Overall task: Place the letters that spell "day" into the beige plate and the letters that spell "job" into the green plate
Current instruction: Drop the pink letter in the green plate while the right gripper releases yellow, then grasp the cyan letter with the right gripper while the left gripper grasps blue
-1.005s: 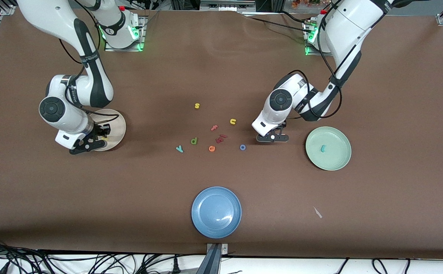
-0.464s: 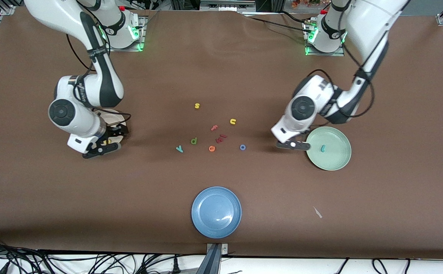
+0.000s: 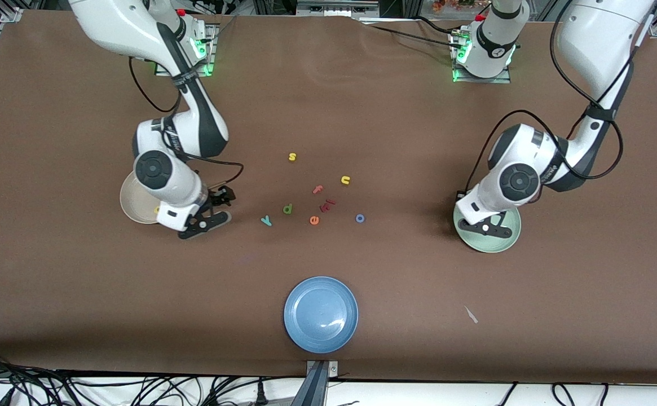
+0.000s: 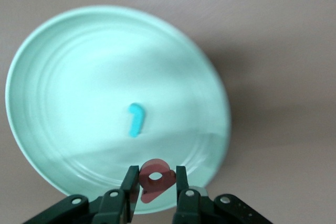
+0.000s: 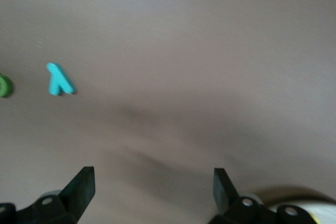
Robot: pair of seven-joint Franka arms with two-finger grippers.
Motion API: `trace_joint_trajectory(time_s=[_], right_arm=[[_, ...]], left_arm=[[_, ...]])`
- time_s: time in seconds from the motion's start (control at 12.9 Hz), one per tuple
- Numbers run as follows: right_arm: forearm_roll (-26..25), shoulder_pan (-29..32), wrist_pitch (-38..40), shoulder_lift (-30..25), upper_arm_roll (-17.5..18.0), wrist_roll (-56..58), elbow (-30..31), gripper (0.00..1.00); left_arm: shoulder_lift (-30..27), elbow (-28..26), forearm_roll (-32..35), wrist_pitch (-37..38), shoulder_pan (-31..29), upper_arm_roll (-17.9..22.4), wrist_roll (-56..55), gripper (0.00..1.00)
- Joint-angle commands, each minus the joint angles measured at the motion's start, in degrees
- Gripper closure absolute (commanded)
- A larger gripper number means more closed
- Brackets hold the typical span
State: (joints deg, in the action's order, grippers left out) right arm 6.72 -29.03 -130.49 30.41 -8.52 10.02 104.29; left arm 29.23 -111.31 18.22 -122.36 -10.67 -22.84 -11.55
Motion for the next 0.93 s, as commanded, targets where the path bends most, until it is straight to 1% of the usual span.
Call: trace_joint_trajectory(time_s=[0.0,0.08,0.15,0.23,0.46,0.54,0.62,0.77,0.85], right_arm=[[0.8,0.3,-0.2,4.5,2.1,0.5,-5.8,0.00],[0.8,0.3,-1.2,5.6,2.5,0.4,-6.8,0.00],[0.8,0.3,-2.3,6.6,3.3,0.4,-7.3,0.00],[0.9,0.3,-4.0,7.5,3.9,-0.1,-7.8,0.00],[0.3,-0.1,-8.2,9.9,6.4,-0.2,-8.3,0.00],[-0.1,-1.5,-9.2,10.4,6.5,-0.2,-8.3,0.01],[0.0,-2.3,-9.9,11.1,6.5,-0.2,-8.4,0.01],[-0.1,-2.3,-12.1,11.7,6.5,-0.1,-8.3,0.01],[-0.1,-2.3,-12.2,11.9,6.5,-0.1,-8.3,0.04]], left_arm=[[1.7,-0.1,1.9,-0.2,-2.3,-0.7,1.9,0.94],[1.7,-0.2,1.9,-0.2,-2.3,-0.7,1.9,0.75],[1.7,-0.2,1.9,0.0,-2.3,-0.7,1.9,0.11],[1.4,-0.1,1.9,0.3,-2.3,-0.8,2.0,0.00],[0.0,0.5,1.7,0.5,-1.6,-1.7,1.6,0.00],[-0.6,0.8,1.2,0.5,-1.6,-3.1,1.3,0.00],[-0.9,2.2,0.8,0.9,-1.5,-4.6,1.1,0.00],[-0.3,6.4,0.5,4.4,-1.2,-8.4,1.1,0.00],[0.6,8.9,-1.0,4.7,-0.3,-9.1,1.1,0.00]])
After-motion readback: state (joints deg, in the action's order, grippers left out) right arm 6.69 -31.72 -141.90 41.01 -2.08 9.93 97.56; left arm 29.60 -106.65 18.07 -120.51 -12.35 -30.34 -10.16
